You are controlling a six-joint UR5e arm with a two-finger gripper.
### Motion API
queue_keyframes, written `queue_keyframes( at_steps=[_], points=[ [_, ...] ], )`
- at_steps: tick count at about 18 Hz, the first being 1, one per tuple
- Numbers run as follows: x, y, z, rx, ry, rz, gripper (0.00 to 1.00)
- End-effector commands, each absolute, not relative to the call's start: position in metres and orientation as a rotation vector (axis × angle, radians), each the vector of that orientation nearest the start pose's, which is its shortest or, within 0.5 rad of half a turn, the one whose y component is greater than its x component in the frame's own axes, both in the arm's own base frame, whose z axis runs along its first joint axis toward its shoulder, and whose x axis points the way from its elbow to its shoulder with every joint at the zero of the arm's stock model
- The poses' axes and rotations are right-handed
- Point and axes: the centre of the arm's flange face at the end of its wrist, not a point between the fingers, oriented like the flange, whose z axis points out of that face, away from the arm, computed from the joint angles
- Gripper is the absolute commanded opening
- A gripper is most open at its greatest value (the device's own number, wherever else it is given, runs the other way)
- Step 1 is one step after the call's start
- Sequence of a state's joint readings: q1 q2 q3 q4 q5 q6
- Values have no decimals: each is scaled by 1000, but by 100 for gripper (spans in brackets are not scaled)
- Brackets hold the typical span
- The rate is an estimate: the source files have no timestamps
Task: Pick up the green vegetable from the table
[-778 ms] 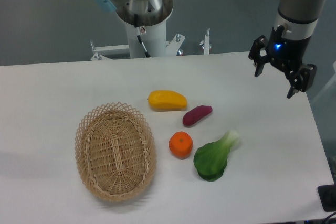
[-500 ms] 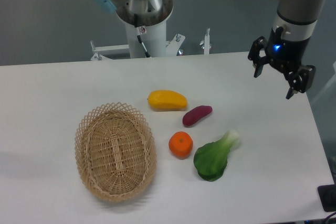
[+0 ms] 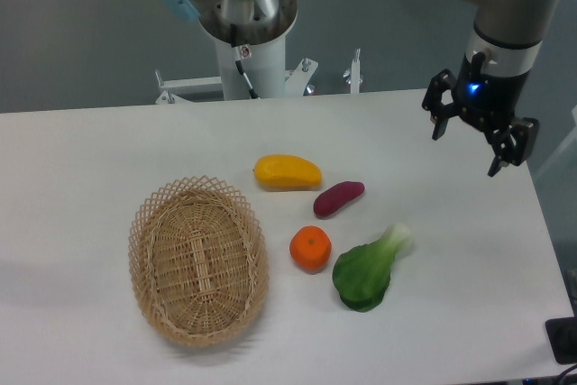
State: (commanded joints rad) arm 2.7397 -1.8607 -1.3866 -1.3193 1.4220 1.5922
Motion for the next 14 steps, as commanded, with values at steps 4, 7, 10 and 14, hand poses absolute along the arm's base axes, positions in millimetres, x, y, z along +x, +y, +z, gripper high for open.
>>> queue_keyframes(
  at_steps=[4,7,10,14],
  points=[
    [-518,405,388,-2899,685,99,100],
    [-517,424,344,-2927,641,16,100],
    [-521,427,314,-2942,537,2,100],
    [-516,425,280,-2918,536,124,100]
  ],
)
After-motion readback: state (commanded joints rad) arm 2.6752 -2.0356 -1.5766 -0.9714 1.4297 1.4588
